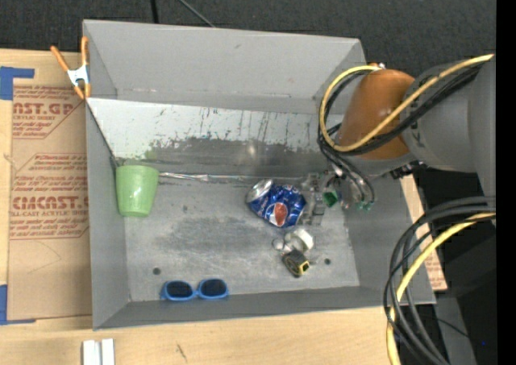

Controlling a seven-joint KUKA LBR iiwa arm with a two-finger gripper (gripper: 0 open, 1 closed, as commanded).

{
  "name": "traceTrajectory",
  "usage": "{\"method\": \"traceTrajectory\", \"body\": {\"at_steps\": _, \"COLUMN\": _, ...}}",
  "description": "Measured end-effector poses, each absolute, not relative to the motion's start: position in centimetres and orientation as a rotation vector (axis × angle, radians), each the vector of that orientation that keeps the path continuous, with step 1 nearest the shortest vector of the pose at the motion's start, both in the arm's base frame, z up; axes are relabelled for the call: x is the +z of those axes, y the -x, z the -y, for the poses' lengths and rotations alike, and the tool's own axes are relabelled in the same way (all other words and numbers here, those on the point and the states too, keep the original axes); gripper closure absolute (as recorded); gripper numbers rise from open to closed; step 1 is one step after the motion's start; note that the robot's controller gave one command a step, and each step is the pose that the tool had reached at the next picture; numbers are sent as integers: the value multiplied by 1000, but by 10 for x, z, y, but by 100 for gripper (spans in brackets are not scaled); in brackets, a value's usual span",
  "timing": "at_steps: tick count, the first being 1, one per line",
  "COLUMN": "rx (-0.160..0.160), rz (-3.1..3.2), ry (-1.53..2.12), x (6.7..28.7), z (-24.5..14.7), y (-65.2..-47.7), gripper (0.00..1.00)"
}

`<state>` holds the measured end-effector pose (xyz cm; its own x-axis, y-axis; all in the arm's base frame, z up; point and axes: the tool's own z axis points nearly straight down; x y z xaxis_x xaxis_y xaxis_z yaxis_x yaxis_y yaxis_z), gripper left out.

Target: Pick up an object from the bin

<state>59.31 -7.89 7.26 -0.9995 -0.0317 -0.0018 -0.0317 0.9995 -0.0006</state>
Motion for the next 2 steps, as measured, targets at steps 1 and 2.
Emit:
{"method": "traceTrajectory", "body": {"at_steps": 1, "rx": 0, "rz": -3129, "ry": -2, "x": 246, "z": 65, "y": -584, "gripper": 100}}
{"method": "traceTrajectory", "body": {"at_steps": 2, "rx": 0, "rz": -3138, "ry": -2, "x": 241, "z": 65, "y": -582, "gripper": 0}}
